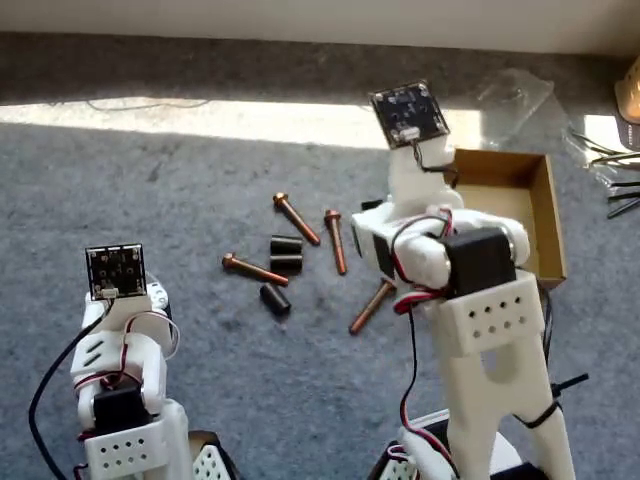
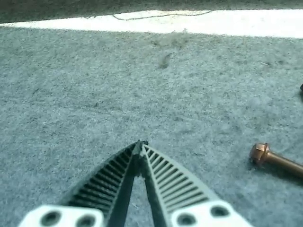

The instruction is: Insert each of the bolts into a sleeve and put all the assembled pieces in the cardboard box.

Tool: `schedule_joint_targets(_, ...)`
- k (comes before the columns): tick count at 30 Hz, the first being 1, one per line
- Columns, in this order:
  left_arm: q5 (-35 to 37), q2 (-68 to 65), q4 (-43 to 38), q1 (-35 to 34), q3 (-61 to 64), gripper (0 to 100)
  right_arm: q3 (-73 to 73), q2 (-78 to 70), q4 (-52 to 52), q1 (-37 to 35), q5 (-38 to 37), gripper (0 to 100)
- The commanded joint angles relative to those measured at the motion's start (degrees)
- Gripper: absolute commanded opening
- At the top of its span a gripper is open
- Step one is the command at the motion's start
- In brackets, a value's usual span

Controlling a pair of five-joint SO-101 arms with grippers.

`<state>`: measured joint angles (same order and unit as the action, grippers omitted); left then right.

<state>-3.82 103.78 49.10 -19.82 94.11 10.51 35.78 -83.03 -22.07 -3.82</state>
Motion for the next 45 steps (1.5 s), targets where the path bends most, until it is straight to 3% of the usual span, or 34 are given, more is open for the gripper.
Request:
schedule_joint_targets(1,-0.2,0.7,-1.0,1.1,-0.3,1,7.8,11.3,7.3,0.6,-0.7,0.5)
schedule_joint_targets(8,-0.2,0.6,-0.4,1.1,-0.3,1,28.2,29.8,19.0,0.6,-7.1,0.5)
schedule_joint_targets(17,-0.2,0.6,0.8,1.1,-0.9,1,50.2,44.0,31.0,2.2,-7.0,0.5)
schedule_joint_targets(27,-5.2,0.2,6.5,10.6,-5.7,1,59.7,48.7,32.2,2.2,-7.0,0.5)
schedule_joint_targets(45,-5.2,0.0,6.8,17.3,-13.5,1,75.6,69.6,35.1,3.9,-3.9,0.5)
